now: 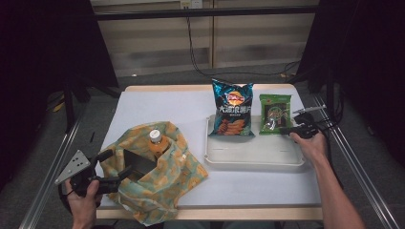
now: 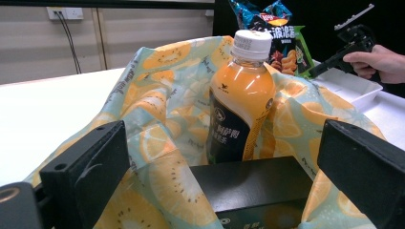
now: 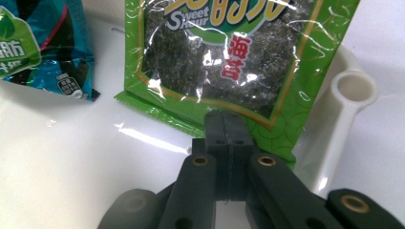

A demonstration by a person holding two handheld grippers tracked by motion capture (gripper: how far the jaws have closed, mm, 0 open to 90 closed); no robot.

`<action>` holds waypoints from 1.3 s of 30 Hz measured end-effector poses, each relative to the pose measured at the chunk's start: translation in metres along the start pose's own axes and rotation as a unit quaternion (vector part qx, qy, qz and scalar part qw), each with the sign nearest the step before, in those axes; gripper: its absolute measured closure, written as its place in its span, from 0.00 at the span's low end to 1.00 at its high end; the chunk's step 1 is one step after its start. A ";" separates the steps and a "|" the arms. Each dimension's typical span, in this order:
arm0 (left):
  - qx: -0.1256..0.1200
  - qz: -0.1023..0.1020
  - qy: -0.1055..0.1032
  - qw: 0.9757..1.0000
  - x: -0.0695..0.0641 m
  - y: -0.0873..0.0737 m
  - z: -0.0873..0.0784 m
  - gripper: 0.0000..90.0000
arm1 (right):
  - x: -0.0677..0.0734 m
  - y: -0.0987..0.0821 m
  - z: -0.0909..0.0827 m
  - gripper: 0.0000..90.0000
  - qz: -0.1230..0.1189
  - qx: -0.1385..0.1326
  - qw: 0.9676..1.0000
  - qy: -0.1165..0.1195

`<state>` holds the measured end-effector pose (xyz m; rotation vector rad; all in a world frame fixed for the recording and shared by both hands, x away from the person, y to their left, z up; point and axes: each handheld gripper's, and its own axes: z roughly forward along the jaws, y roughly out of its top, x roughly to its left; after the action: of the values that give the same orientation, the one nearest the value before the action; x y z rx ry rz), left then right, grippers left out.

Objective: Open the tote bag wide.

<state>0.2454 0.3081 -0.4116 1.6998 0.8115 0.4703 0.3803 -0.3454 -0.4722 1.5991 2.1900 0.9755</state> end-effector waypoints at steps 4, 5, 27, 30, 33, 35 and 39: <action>-0.001 0.000 -0.004 1.000 0.000 0.000 -0.001 0.04 | 0.001 -0.002 -0.003 1.00 0.000 -0.007 1.000 0.006; -0.001 -0.001 0.000 1.000 0.000 0.000 -0.001 0.04 | 0.001 -0.003 -0.004 1.00 -0.001 -0.008 1.000 0.007; 0.001 -0.002 -0.002 1.000 -0.002 0.001 0.001 0.04 | 0.017 -0.027 -0.050 0.93 -0.023 -0.112 0.993 0.028; 0.002 -0.001 0.003 1.000 -0.002 0.001 0.001 0.05 | 0.022 -0.031 -0.063 0.88 -0.031 -0.137 0.990 0.028; 0.005 -0.004 0.003 1.000 -0.002 0.001 0.002 0.05 | 0.026 -0.038 -0.074 0.81 -0.032 -0.155 0.987 0.021; 0.005 -0.003 0.000 1.000 -0.001 0.001 0.003 0.05 | 0.027 -0.042 -0.080 0.75 -0.033 -0.164 0.986 0.021; 0.012 -0.002 0.005 1.000 0.000 0.001 0.004 0.05 | 0.030 -0.052 -0.094 0.62 -0.033 -0.183 0.982 0.012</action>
<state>0.2487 0.3049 -0.4121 1.7195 0.8314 0.4687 0.2778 -0.3606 -0.4307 1.3419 1.9219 1.2942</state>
